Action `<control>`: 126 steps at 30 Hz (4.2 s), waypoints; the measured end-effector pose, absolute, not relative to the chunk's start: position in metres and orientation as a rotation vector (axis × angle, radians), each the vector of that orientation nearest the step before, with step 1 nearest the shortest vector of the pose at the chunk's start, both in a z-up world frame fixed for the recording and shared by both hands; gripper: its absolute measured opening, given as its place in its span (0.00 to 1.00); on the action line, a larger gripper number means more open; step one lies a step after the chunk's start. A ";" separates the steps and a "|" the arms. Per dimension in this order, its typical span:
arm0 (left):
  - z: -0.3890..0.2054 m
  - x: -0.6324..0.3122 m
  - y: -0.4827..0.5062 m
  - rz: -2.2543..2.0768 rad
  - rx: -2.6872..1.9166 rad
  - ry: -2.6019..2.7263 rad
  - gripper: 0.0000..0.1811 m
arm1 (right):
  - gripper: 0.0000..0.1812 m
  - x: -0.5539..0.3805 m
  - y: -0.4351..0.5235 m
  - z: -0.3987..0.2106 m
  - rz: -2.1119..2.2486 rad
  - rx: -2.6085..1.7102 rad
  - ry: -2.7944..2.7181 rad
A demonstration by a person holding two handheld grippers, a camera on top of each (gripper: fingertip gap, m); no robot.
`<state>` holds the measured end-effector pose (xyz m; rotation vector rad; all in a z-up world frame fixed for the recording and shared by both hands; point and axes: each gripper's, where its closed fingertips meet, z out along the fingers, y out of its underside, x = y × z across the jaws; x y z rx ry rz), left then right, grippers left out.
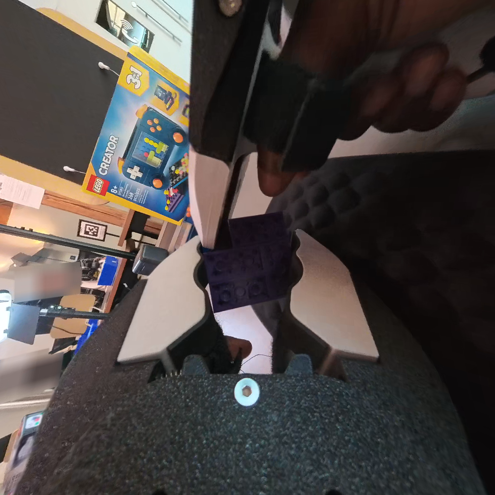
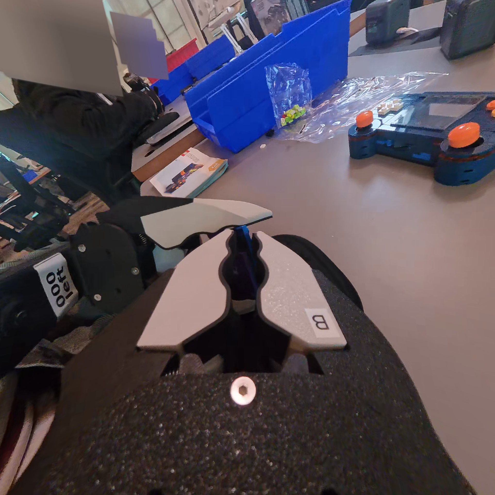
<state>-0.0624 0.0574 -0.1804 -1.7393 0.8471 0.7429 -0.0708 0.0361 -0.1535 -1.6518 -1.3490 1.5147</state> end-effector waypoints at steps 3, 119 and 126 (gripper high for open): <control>-0.181 -0.063 0.058 0.760 -1.748 0.846 0.32 | 0.06 -0.072 0.038 -0.154 1.433 -1.650 -1.394; -0.179 -0.058 0.072 0.314 -1.998 0.958 0.44 | 0.03 -0.062 0.062 -0.154 1.858 -2.168 -1.398; -0.177 -0.065 0.073 0.504 -1.971 1.009 0.38 | 0.03 -0.071 0.060 -0.147 1.790 -2.117 -1.453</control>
